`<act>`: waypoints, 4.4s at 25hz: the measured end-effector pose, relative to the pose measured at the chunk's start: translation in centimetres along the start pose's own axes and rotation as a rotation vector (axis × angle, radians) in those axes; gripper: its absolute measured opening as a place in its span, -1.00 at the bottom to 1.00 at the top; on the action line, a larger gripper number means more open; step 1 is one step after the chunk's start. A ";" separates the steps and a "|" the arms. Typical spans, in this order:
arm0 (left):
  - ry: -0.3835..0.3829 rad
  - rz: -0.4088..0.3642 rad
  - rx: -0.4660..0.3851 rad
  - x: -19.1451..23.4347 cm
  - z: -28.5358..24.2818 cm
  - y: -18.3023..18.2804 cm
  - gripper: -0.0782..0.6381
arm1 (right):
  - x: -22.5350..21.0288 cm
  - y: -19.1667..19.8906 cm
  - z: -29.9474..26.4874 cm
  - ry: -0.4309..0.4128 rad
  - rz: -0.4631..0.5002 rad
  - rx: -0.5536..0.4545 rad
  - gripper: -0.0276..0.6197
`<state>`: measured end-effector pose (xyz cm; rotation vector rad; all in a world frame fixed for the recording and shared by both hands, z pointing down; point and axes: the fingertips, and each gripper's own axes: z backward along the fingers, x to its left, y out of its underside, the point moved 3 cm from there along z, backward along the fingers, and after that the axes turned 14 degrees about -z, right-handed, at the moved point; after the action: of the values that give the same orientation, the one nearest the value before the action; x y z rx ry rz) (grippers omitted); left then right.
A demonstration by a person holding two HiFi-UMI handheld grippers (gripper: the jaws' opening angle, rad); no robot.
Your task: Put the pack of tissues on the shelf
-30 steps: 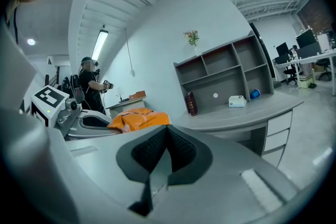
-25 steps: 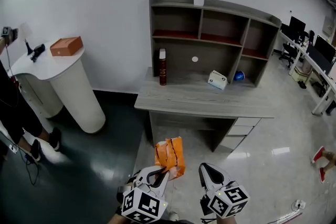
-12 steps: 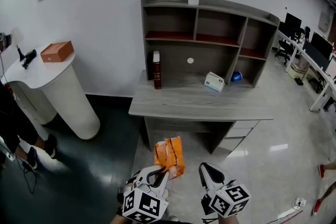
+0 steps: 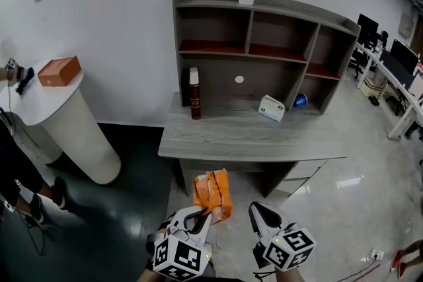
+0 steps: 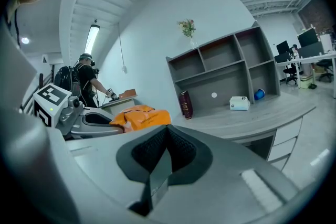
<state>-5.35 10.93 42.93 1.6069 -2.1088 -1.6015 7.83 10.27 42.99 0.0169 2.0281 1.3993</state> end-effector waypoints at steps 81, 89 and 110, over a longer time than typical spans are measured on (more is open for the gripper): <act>-0.050 -0.132 0.031 28.3 -25.5 -8.6 -0.76 | -14.1 -22.8 -26.9 -0.173 0.107 0.045 -0.91; -0.022 -0.176 -0.030 34.1 -26.6 -10.7 -0.76 | -13.7 -25.6 -30.0 -0.173 0.125 0.032 -0.91; -0.082 -0.373 -0.051 46.8 -31.2 -13.8 -0.76 | -13.9 -28.7 -35.8 -0.090 0.129 0.027 -0.91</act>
<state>0.16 -43.44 23.70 2.0451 -1.8652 -1.8320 9.83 -36.62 33.44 0.2222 2.0017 1.4230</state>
